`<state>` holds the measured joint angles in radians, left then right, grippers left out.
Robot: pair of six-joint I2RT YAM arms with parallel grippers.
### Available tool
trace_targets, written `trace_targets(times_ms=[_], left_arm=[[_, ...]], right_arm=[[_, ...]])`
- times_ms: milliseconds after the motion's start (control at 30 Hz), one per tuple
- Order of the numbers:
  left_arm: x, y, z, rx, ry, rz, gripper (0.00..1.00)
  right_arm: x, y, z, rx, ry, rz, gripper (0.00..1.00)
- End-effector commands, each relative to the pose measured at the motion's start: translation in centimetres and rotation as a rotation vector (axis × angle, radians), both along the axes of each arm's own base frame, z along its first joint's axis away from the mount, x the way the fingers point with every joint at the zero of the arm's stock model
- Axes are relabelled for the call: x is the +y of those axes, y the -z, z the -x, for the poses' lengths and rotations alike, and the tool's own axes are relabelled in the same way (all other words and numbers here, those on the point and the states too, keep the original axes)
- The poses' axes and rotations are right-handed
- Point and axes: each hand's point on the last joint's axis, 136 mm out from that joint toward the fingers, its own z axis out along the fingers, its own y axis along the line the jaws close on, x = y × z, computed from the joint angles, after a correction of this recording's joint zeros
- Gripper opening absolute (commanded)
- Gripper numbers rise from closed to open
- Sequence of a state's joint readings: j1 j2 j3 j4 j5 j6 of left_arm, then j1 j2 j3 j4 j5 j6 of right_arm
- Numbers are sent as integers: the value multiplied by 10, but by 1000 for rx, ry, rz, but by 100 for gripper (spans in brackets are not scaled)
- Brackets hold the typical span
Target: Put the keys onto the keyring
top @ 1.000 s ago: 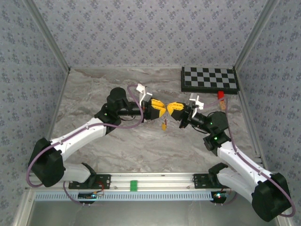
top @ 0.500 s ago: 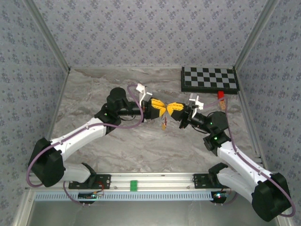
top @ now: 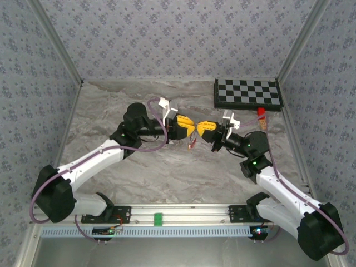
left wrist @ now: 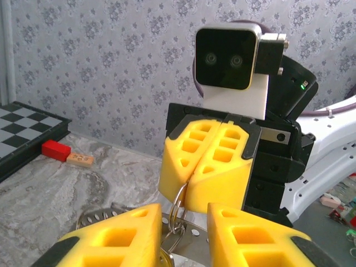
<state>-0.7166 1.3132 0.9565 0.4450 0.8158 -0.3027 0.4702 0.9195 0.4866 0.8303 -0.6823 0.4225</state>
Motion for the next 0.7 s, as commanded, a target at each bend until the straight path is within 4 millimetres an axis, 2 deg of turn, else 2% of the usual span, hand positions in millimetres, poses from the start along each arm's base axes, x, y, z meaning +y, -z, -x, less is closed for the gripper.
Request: trace_targets(times_ms=[0,133,200,367,433,533,667], left_arm=[[-4,-20,7,-57,44,30,25],[-4,-18,7,-59,42,22,25],[-4,-19,7,-60,44,23,20],[-5,-24,11,-60,63,43,17],[-6,-25,13,-62,74,45,13],[-8,-23,14,-59,83,35,0],[-7,-21,14,-61,77,24,0]], right_arm=[[1,-13,8,-42,-29,-26,0],[1,-13,8,-42,-25,-27,0],[1,-14,9,-46,-30,-28,0],[3,-13,9,-43,-39,-24,0],[3,-11,9,-39,-42,-22,0],[4,-11,9,-40,-42,-22,0],[3,-10,8,-35,-34,-19,0]])
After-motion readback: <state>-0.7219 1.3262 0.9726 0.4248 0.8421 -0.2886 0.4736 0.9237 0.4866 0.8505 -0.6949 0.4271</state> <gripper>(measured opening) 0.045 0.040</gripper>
